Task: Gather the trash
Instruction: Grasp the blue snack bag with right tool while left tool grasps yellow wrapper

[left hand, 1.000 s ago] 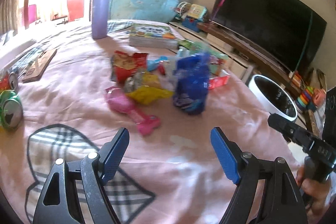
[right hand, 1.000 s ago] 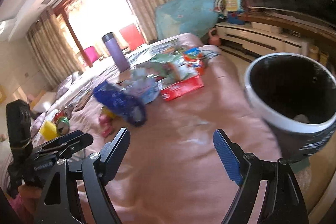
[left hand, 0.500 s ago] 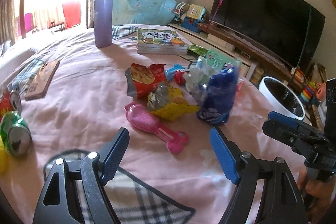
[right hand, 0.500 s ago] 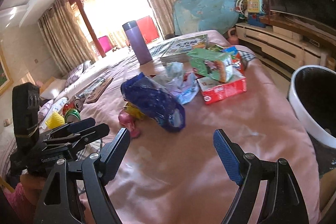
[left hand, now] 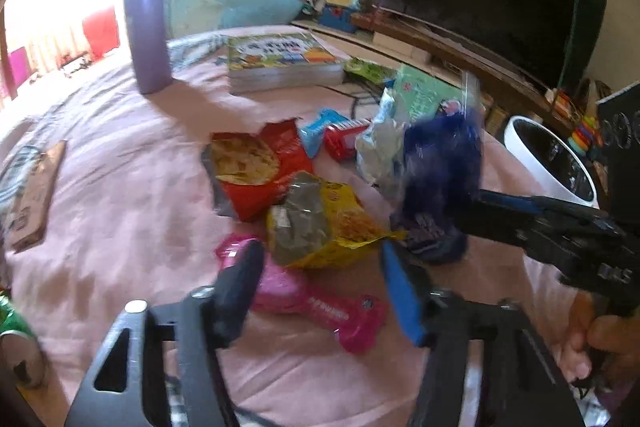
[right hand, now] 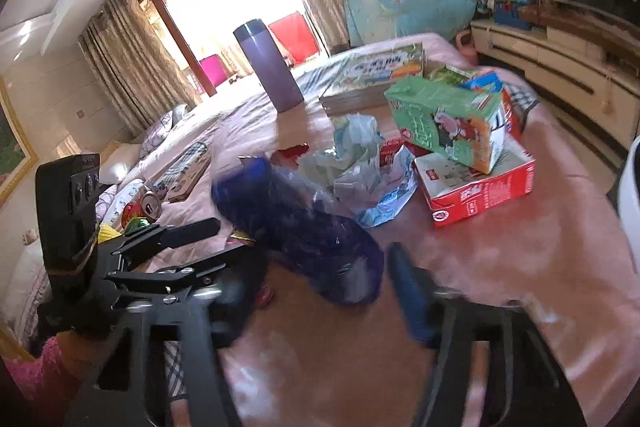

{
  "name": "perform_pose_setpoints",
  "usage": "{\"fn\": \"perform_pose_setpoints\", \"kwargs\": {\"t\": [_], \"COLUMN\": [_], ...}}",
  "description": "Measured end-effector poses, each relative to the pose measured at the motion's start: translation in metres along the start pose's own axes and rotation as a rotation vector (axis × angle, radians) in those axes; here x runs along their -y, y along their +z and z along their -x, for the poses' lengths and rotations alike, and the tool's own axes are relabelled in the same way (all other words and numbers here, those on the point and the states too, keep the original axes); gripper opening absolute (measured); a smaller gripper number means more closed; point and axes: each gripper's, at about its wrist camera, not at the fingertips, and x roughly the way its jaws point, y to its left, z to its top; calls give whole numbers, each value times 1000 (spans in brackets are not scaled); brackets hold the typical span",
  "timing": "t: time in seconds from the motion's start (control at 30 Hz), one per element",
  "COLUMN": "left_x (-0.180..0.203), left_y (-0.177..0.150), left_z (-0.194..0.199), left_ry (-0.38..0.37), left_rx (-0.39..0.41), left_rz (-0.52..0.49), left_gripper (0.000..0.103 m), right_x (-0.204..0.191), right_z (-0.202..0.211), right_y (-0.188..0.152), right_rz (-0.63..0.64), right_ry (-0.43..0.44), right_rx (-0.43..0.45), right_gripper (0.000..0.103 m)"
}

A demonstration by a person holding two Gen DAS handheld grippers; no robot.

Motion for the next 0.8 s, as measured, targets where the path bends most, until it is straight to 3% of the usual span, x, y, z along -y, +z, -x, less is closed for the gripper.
{"fn": "perform_pose_setpoints", "kwargs": {"t": [0.03, 0.07, 0.13, 0.23, 0.27, 0.53, 0.57, 0.6, 0.63, 0.67, 0.7, 0.8], "left_x": [1, 2, 3, 4, 4, 10, 9, 8, 6, 1, 1, 3], "left_y": [1, 2, 4, 5, 5, -11, -11, -12, -12, -10, -8, 1], "left_z": [-3, -5, -10, -7, -5, 21, 21, 22, 22, 21, 22, 18], "left_ry": [-3, -9, -38, -55, -57, -64, -30, -9, 3, 20, 40, 48], "left_rx": [-5, -10, -20, -2, 6, 53, 56, 53, 52, 57, 65, 95], "left_rz": [-5, -10, -13, -9, -6, 16, 21, 29, 40, 61, 75, 64], "left_gripper": [36, 30, 6, 1, 1, 0, 2, 11, 30, 43, 63, 65], "right_x": [1, 2, 2, -1, 0, 7, 8, 9, 11, 12, 14, 22], "right_z": [-2, -3, 2, 12, 15, 47, 51, 53, 57, 58, 60, 68], "right_y": [0, 0, -1, -5, -5, -20, -21, -22, -24, -24, -25, -27], "right_rz": [-6, -9, -7, -2, -2, -13, -13, -16, -24, -29, -34, -56], "right_ry": [9, 21, 24, 31, 30, 10, 7, 7, 5, 3, 0, -11], "right_rx": [-6, -9, 3, 17, 21, 56, 60, 63, 69, 70, 71, 76], "right_gripper": [30, 27, 22, 16, 5, 5, 5, 5, 5, 5, 5, 5]}}
